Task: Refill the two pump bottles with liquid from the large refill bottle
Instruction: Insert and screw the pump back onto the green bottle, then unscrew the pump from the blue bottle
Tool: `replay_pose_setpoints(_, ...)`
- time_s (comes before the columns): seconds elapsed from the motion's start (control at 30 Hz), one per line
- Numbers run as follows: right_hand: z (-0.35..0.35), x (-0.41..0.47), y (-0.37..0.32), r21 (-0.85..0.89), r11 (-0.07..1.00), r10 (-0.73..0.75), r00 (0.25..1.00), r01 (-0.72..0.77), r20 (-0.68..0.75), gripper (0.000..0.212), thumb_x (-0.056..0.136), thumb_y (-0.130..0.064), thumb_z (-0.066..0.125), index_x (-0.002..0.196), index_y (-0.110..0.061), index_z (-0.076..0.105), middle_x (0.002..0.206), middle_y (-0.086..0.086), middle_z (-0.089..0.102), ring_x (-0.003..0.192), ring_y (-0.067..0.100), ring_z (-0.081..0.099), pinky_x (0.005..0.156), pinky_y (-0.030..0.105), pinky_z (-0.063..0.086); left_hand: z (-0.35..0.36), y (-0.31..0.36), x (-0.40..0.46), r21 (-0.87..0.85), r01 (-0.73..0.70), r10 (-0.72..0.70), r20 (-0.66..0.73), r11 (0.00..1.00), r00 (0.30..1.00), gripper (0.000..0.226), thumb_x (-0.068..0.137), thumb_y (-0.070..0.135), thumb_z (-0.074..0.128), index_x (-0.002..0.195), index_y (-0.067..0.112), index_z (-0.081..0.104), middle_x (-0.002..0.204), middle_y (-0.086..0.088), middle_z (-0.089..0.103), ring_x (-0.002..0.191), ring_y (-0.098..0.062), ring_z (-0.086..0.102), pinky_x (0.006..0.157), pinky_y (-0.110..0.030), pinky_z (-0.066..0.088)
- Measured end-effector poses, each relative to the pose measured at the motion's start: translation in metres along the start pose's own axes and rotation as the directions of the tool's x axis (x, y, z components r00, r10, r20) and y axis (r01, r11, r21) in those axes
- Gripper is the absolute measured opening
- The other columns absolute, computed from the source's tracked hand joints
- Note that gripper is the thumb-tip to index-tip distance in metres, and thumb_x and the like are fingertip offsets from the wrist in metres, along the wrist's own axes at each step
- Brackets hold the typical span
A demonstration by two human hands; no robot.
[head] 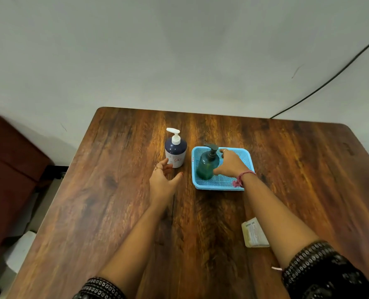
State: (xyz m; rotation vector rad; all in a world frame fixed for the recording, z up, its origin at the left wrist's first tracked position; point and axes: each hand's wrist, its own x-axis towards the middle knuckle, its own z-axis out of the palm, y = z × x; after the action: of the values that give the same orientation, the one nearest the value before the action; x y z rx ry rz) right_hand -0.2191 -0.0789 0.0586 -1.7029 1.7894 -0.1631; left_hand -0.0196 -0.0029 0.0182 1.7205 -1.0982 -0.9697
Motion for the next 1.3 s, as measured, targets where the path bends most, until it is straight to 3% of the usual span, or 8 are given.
replay_pose_setpoints(0.27,-0.040,-0.008,-0.017,0.017,0.983,-0.164,0.925,0.181,-0.342,0.039,0.082,0.001,0.055,0.120,-0.009,0.058,0.101,0.000,0.063,0.095,0.016,0.060,0.080,0.021,0.047,0.010,0.005,0.047,0.034,0.015,-0.014,-0.025,0.999,1.000,0.091,0.071,0.023,0.083,0.144,0.005,0.032,0.143,-0.005,0.041,0.128,-0.017,0.044,0.104,-0.031,0.041)
replay_pose_setpoints(0.5,-0.042,-0.008,-0.032,0.075,0.956,-0.218,0.858,0.284,-0.465,0.024,0.084,-0.009,0.057,0.106,-0.010,0.067,0.089,-0.004,0.065,0.081,0.007,0.062,0.076,0.017,0.051,0.032,-0.003,0.081,-0.017,0.024,-0.024,0.009,1.000,1.000,0.085,0.061,0.014,0.088,0.132,0.011,0.041,0.131,-0.006,0.053,0.118,-0.023,0.053,0.101,-0.042,0.047)
replay_pose_setpoints(0.6,-0.045,-0.007,-0.031,0.097,0.953,-0.203,0.847,0.285,-0.492,0.023,0.085,-0.011,0.057,0.106,-0.012,0.067,0.088,-0.004,0.066,0.080,0.005,0.062,0.074,0.015,0.051,0.035,-0.006,0.083,-0.092,0.038,-0.040,-0.012,0.995,0.999,0.075,0.065,0.015,0.087,0.127,0.013,0.046,0.123,-0.004,0.058,0.111,-0.021,0.059,0.093,-0.040,0.052)
replay_pose_setpoints(0.8,-0.062,-0.015,-0.032,0.171,0.931,-0.189,0.828,0.322,-0.528,0.023,0.086,-0.010,0.057,0.107,-0.011,0.067,0.089,-0.002,0.069,0.077,0.004,0.065,0.075,0.015,0.052,0.028,0.022,0.072,-0.107,-0.074,0.063,-0.104,0.992,0.993,0.079,0.060,0.019,0.089,0.126,0.015,0.046,0.122,-0.002,0.052,0.106,-0.010,0.053,0.069,-0.008,0.043)
replay_pose_setpoints(0.9,-0.074,-0.022,-0.039,0.272,0.887,-0.191,0.833,0.373,-0.520,0.023,0.089,-0.011,0.059,0.110,-0.011,0.067,0.097,-0.001,0.071,0.080,-0.001,0.064,0.076,0.008,0.050,0.020,0.054,0.064,-0.044,-0.180,0.174,-0.115,0.983,0.978,0.078,0.057,0.024,0.090,0.120,0.020,0.044,0.120,-0.005,0.048,0.108,-0.014,0.053,0.073,-0.011,0.045)
replay_pose_setpoints(1.03,-0.088,-0.033,-0.056,0.477,0.757,-0.195,0.851,0.447,-0.488,0.028,0.087,-0.025,0.066,0.112,-0.012,0.067,0.100,0.000,0.071,0.092,0.006,0.067,0.087,0.025,0.054,0.015,0.107,0.043,-0.016,-0.288,0.285,-0.118,0.957,0.951,0.077,0.056,0.023,0.091,0.116,0.019,0.044,0.117,-0.003,0.043,0.100,-0.009,0.054,0.073,-0.011,0.048)
replay_pose_setpoints(1.13,-0.105,-0.046,-0.070,0.578,0.664,-0.227,0.864,0.474,-0.449,0.053,0.075,-0.047,0.075,0.116,-0.015,0.064,0.101,-0.003,0.071,0.093,0.009,0.068,0.086,0.031,0.055,0.021,0.148,0.020,0.002,-0.341,0.338,-0.132,0.940,0.932,0.074,0.057,0.027,0.090,0.113,0.017,0.043,0.113,-0.002,0.041,0.097,-0.008,0.054,0.078,-0.019,0.052)
replay_pose_setpoints(1.3,-0.144,-0.075,-0.083,0.560,0.608,-0.235,0.801,0.564,-0.551,0.053,0.067,-0.045,0.081,0.110,-0.018,0.066,0.104,-0.005,0.071,0.096,0.007,0.066,0.086,0.031,0.055,0.041,0.201,-0.018,0.067,-0.423,0.429,-0.166,0.903,0.888,0.072,0.057,0.040,0.085,0.110,0.016,0.043,0.108,-0.001,0.043,0.098,-0.013,0.055,0.082,-0.037,0.056)
